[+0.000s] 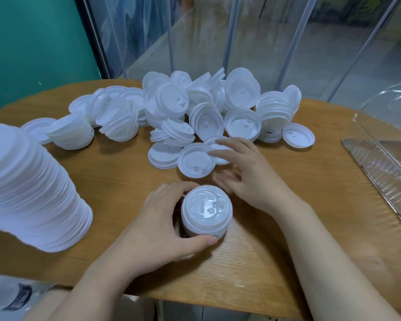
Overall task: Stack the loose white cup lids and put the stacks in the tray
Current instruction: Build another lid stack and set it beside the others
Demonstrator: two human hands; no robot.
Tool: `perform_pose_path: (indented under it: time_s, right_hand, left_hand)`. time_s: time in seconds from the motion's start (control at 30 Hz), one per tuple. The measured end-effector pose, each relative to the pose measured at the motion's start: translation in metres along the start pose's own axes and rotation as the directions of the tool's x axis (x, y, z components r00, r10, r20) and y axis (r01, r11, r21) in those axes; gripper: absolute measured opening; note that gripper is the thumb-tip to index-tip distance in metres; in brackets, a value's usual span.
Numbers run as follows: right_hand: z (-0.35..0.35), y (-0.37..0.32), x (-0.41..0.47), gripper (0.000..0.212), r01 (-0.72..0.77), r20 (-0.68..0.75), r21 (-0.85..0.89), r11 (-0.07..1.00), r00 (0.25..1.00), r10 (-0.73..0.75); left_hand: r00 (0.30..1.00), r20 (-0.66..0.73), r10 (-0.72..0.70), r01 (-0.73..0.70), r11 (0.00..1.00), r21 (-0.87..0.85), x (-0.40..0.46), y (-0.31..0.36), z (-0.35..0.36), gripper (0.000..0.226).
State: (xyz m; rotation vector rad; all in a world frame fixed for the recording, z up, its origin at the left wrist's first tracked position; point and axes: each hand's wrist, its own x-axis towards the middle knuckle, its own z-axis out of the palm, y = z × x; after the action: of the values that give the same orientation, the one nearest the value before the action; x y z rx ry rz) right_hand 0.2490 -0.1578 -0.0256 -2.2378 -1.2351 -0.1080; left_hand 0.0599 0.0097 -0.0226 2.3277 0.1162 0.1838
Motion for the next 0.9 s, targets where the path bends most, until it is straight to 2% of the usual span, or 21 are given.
perform_pose_path:
  time_s: [0.07, 0.13, 0.23, 0.43, 0.47, 0.53, 0.6, 0.7, 0.73, 0.8, 0.9]
  right_hand:
    - [0.011, 0.001, 0.005, 0.044, 0.033, 0.044, -0.032, 0.999, 0.999, -0.032]
    - [0.018, 0.002, 0.009, 0.034, 0.037, 0.033, -0.021, 0.999, 0.999, -0.036]
    - [0.021, 0.001, 0.011, 0.021, 0.042, -0.029, -0.035, 0.999, 0.999, -0.043]
    - [0.021, 0.004, 0.008, 0.009, 0.026, -0.154, -0.024, 0.999, 0.988, -0.030]
    - [0.019, 0.002, 0.008, 0.006, 0.012, -0.179, 0.022, 1.000, 0.984, -0.007]
    - [0.012, -0.005, 0.007, 0.003, -0.064, -0.213, 0.225, 0.972, 0.970, 0.114]
    - [0.005, -0.009, 0.005, 0.013, -0.134, -0.203, 0.399, 0.907, 0.952, 0.230]
    - [0.000, -0.002, 0.005, 0.005, -0.166, -0.272, 0.536, 0.828, 0.894, 0.356]
    - [-0.002, 0.000, 0.005, 0.013, -0.182, -0.283, 0.576, 0.797, 0.870, 0.403]
    - [-0.005, 0.002, 0.005, 0.027, -0.216, -0.279, 0.587, 0.781, 0.851, 0.445]
    - [-0.010, 0.007, 0.002, 0.029, -0.300, -0.249, 0.470, 0.830, 0.857, 0.451]
  left_hand:
    - [1.000, -0.009, -0.021, 0.021, 1.000, 0.013, -0.004, -0.006, -0.006, 0.079]
    - [0.999, -0.008, -0.032, 0.032, 0.999, 0.019, -0.006, -0.008, -0.011, 0.080]
    - [1.000, 0.007, -0.025, 0.025, 0.999, 0.031, -0.006, -0.008, -0.015, 0.080]
    - [0.999, 0.035, -0.011, 0.010, 0.999, 0.034, -0.004, -0.004, -0.018, 0.075]
    - [0.999, 0.035, -0.008, 0.007, 0.999, 0.031, -0.004, -0.004, -0.018, 0.074]
    - [0.999, 0.035, -0.012, 0.011, 1.000, 0.026, -0.002, -0.005, -0.018, 0.075]
    - [0.999, 0.031, -0.025, 0.025, 1.000, 0.016, -0.001, -0.005, -0.016, 0.078]
    - [0.999, 0.030, -0.020, 0.019, 1.000, 0.019, 0.003, -0.005, -0.011, 0.079]
    - [0.999, 0.033, -0.014, 0.013, 1.000, 0.023, 0.004, -0.004, -0.010, 0.079]
    - [0.999, 0.038, 0.001, -0.002, 0.999, 0.035, 0.007, -0.003, -0.008, 0.079]
    - [0.999, 0.034, 0.015, -0.017, 0.999, 0.042, 0.009, -0.003, -0.005, 0.077]
